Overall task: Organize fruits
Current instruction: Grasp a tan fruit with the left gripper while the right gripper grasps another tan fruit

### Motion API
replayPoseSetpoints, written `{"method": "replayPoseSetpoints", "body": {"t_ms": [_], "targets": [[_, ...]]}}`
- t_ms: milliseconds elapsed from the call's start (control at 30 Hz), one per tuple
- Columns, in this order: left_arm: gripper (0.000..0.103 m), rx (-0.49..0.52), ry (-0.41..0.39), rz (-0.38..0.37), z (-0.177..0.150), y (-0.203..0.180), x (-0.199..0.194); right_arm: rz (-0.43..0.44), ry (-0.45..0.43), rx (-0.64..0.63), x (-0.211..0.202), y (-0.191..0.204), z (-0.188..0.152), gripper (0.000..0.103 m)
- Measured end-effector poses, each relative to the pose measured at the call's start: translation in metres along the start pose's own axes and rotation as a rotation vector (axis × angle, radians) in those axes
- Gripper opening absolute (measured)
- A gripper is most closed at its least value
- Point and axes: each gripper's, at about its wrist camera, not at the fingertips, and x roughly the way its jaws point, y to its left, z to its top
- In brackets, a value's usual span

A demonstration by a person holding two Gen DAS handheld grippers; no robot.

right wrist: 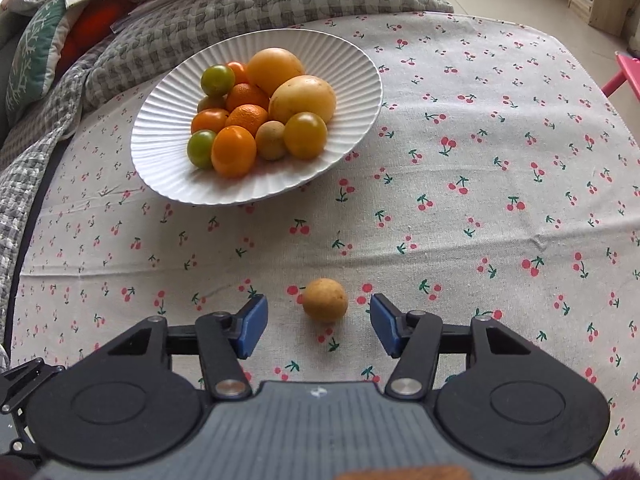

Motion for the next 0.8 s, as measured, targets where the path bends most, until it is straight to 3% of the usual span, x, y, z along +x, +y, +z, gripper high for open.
{"method": "replayPoseSetpoints", "body": {"t_ms": [67, 133, 200, 800], "targets": [[0.023, 0.023, -0.011, 0.016, 0.0, -0.003, 0.001, 0.002, 0.0, -0.002, 0.003, 0.0, 0.0, 0.046], [0.01, 0.029, -0.011, 0.018, 0.0, -0.004, 0.002, 0.006, -0.002, -0.006, 0.005, -0.001, -0.001, 0.03], [0.01, 0.005, -0.007, 0.008, 0.001, -0.002, 0.001, 0.004, -0.013, -0.011, 0.004, 0.0, -0.001, 0.023], [0.009, 0.011, -0.099, 0.016, 0.022, 0.001, -0.013, 0.05, -0.081, 0.011, -0.017, 0.001, 0.006, 0.023]]}}
